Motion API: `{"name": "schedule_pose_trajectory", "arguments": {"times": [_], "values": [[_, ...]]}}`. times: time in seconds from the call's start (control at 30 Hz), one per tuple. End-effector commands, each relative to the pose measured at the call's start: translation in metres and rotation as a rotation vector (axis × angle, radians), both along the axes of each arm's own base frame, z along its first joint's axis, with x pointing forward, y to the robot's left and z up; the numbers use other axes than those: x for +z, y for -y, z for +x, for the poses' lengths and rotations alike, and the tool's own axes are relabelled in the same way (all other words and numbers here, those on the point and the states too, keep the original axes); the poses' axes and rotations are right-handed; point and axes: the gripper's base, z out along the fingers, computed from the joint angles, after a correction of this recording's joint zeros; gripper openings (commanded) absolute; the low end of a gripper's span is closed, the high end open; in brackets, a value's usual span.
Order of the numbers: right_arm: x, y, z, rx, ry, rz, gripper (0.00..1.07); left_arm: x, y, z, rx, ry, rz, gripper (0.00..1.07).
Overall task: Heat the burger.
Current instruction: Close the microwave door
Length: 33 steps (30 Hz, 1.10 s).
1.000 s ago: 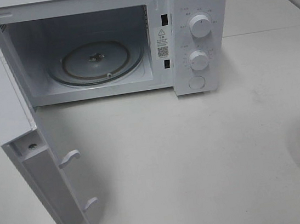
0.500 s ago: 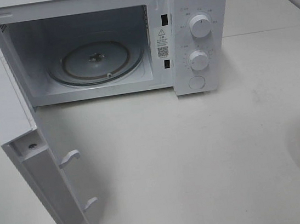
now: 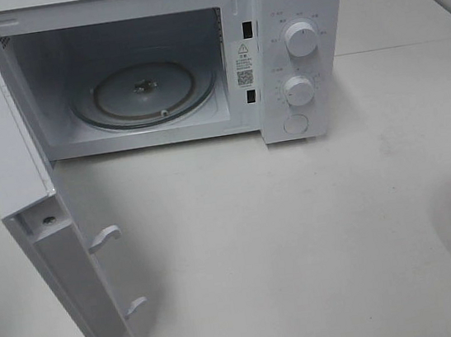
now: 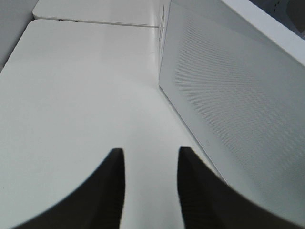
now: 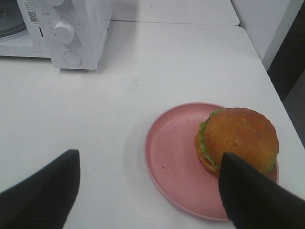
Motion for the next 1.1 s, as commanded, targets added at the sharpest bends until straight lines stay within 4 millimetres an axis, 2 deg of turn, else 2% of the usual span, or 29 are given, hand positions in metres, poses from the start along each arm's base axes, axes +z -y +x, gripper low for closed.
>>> {"name": "schedule_pose_trajectory", "arguments": {"times": [0.03, 0.1, 0.13, 0.17, 0.3, 0.53, 0.6, 0.67, 0.77, 0.93, 1.0, 1.1], "values": [[0.000, 0.000, -0.003, -0.008, 0.035, 0.005, 0.76, -0.007, 0.000, 0.027, 0.002, 0.035, 0.019, 0.00], [0.000, 0.000, -0.003, -0.008, 0.035, 0.005, 0.76, -0.009, 0.000, 0.032, 0.004, 0.047, 0.018, 0.00], [0.000, 0.000, -0.003, -0.008, 0.035, 0.005, 0.76, -0.016, 0.000, 0.044, 0.001, 0.086, 0.033, 0.00], [0.000, 0.000, -0.003, -0.008, 0.035, 0.005, 0.76, -0.016, 0.000, 0.044, 0.001, 0.086, 0.033, 0.00], [0.000, 0.000, -0.003, -0.008, 0.035, 0.005, 0.76, -0.038, 0.000, 0.066, 0.004, 0.156, 0.053, 0.00], [0.000, 0.000, -0.003, -0.008, 0.035, 0.005, 0.76, -0.063, -0.001, 0.088, 0.023, 0.285, 0.059, 0.00], [0.000, 0.000, -0.003, -0.008, 0.035, 0.005, 0.76, -0.064, -0.001, 0.091, 0.020, 0.317, 0.067, 0.00], [0.000, 0.000, -0.003, -0.008, 0.035, 0.005, 0.76, -0.073, 0.002, 0.103, -0.028, 0.391, 0.104, 0.00], [0.000, 0.000, -0.003, -0.008, 0.035, 0.005, 0.76, -0.075, 0.004, 0.105, -0.044, 0.392, 0.107, 0.00], [0.000, 0.000, -0.003, -0.008, 0.035, 0.005, 0.76, -0.089, 0.011, 0.121, -0.116, 0.373, 0.084, 0.00], [0.000, 0.000, -0.003, -0.008, 0.035, 0.005, 0.76, -0.099, 0.016, 0.134, -0.163, 0.336, 0.058, 0.00], [0.000, 0.000, -0.003, -0.008, 0.035, 0.005, 0.76, -0.101, 0.018, 0.137, -0.180, 0.328, 0.053, 0.00]]}}
